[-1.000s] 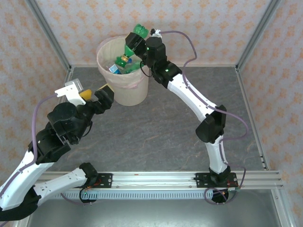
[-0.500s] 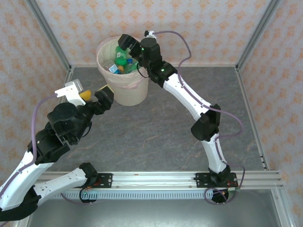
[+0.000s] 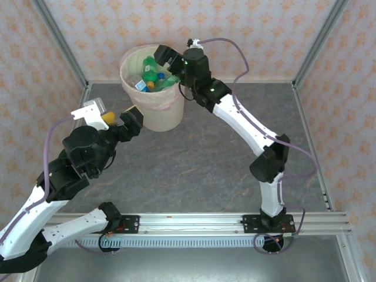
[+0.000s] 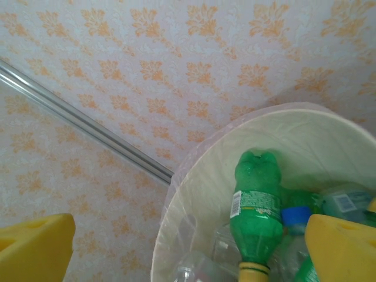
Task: Put the plastic bottles in the bin
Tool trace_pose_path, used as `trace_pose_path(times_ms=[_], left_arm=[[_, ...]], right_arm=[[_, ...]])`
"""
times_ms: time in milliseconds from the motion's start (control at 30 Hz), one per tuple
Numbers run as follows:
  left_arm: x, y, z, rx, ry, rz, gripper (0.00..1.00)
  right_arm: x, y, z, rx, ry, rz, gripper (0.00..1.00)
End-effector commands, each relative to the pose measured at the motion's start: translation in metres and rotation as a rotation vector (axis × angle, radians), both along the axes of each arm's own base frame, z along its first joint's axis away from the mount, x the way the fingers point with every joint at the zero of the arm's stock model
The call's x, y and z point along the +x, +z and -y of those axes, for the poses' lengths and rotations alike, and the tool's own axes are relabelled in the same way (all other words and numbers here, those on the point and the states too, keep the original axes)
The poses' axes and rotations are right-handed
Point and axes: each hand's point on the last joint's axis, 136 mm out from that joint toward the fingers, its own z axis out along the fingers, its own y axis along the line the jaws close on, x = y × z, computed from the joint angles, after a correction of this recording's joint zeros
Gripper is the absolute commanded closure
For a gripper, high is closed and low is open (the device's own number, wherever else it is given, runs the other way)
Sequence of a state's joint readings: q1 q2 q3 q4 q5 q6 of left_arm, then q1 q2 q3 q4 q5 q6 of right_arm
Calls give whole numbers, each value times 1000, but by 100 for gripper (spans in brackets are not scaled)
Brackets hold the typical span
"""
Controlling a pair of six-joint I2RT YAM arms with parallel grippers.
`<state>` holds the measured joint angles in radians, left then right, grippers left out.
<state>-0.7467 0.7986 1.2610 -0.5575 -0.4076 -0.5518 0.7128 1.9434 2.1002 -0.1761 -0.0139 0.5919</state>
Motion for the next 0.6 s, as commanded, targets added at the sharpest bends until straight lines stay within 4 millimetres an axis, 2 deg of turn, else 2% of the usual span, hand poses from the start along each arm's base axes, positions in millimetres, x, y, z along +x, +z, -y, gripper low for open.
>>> trace_pose_path(times_ms=[0, 200, 367, 567], left_arm=[[6, -13, 4, 35, 10, -28, 1], [15, -35, 16, 40, -2, -52, 1], [24, -56, 24, 61, 3, -91, 1], [33, -97, 23, 115, 46, -137, 1]], right_arm=[[-26, 37, 30, -3, -41, 96, 0], [-59, 26, 84, -84, -149, 127, 0], [-86, 1, 138, -140, -252, 132, 0], [-118, -57, 203, -242, -390, 78, 0]])
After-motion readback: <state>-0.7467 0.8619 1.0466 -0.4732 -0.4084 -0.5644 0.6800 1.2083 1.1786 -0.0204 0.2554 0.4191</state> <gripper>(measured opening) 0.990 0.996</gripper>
